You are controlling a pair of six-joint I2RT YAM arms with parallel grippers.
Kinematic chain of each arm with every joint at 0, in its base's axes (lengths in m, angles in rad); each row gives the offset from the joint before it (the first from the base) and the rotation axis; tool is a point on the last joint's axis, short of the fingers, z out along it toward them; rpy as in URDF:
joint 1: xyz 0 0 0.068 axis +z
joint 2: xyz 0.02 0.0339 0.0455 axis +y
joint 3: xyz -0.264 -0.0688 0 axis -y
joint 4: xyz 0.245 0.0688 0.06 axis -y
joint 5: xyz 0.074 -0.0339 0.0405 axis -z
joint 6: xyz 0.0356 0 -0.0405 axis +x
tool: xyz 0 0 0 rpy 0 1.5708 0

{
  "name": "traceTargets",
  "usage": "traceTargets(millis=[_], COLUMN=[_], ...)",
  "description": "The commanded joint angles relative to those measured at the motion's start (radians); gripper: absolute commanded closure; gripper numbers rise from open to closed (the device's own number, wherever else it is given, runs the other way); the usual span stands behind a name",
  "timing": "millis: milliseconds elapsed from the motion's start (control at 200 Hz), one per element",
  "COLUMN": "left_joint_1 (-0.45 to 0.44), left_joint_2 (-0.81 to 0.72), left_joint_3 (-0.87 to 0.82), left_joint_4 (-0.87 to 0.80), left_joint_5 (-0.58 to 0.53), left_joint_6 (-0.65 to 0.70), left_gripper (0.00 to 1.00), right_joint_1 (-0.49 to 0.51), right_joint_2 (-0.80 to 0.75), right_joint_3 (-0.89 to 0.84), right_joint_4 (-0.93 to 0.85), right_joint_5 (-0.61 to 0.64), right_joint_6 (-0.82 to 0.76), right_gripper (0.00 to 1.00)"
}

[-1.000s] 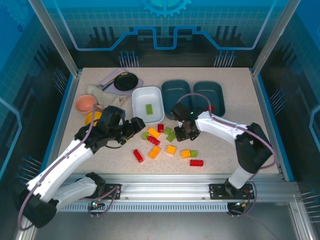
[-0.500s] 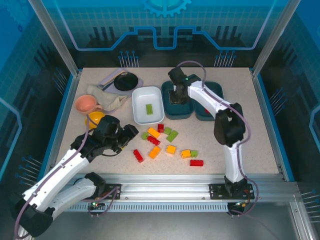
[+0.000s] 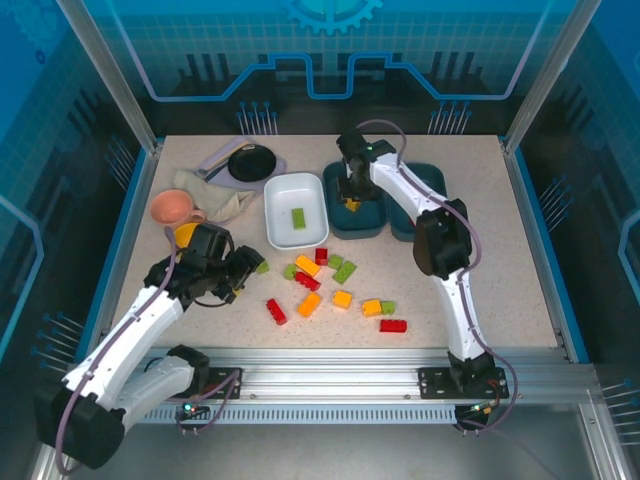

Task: Sort the legos into containers by color

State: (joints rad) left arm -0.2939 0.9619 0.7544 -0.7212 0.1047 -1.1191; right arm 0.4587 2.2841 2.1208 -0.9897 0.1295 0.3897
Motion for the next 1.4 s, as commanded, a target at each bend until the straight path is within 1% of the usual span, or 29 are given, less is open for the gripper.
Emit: traceTargets(millis=[0,110,170,255,375,460,540,715,845,990,1125,1275,1395], left_joint_1=[0.065,0.115,0.117,0.116,0.112,0.100,0.082,0.036,0.027,0.024,0.024,0.015,-0.002], left_joint_2=[0.111,0.277,0.375,0.484,0.577,0.621,0.649,0.704,0.746,0.764,0.779,0.802,0.755], left_joint_3=[0.027,0.107,0.178,0.246,0.282,0.293,0.291,0.300,0.301,0.286,0.282,0.283,0.270], left_joint_4=[0.011,0.031,0.005,-0.016,-0.026,-0.043,-0.030,0.017,0.015,0.029,0.063,0.076,0.058], left_joint_5=[0.072,0.094,0.072,0.049,0.029,0.002,-0.008,-0.026,-0.069,-0.118,-0.132,-0.148,-0.191], left_joint_6=[0.084,0.169,0.240,0.322,0.383,0.402,0.409,0.415,0.412,0.424,0.432,0.434,0.427], left_gripper=[0.28,0.30,0.31,0.33,0.32,0.33,0.33,0.33,0.34,0.43,0.47,0.61,0.68], right_joint_1=[0.059,0.143,0.184,0.228,0.279,0.293,0.300,0.305,0.305,0.304,0.305,0.305,0.305], right_joint_2=[-0.260,-0.433,-0.514,-0.632,-0.765,-0.834,-0.885,-0.928,-0.924,-0.917,-0.912,-0.911,-0.921], right_joint_3=[-0.165,-0.387,-0.494,-0.656,-0.815,-0.901,-0.960,-1.006,-1.000,-0.987,-0.987,-0.992,-0.991], right_joint_4=[0.089,0.178,0.208,0.268,0.337,0.385,0.416,0.422,0.417,0.417,0.418,0.416,0.410], right_joint_5=[-0.024,0.002,0.007,-0.019,-0.066,-0.120,-0.140,-0.142,-0.146,-0.149,-0.158,-0.163,-0.156], right_joint_6=[-0.028,-0.070,-0.069,-0.038,0.010,0.049,0.072,0.100,0.099,0.097,0.095,0.094,0.092], right_gripper=[0.38,0.38,0.38,0.37,0.33,0.31,0.30,0.29,0.29,0.29,0.29,0.30,0.32])
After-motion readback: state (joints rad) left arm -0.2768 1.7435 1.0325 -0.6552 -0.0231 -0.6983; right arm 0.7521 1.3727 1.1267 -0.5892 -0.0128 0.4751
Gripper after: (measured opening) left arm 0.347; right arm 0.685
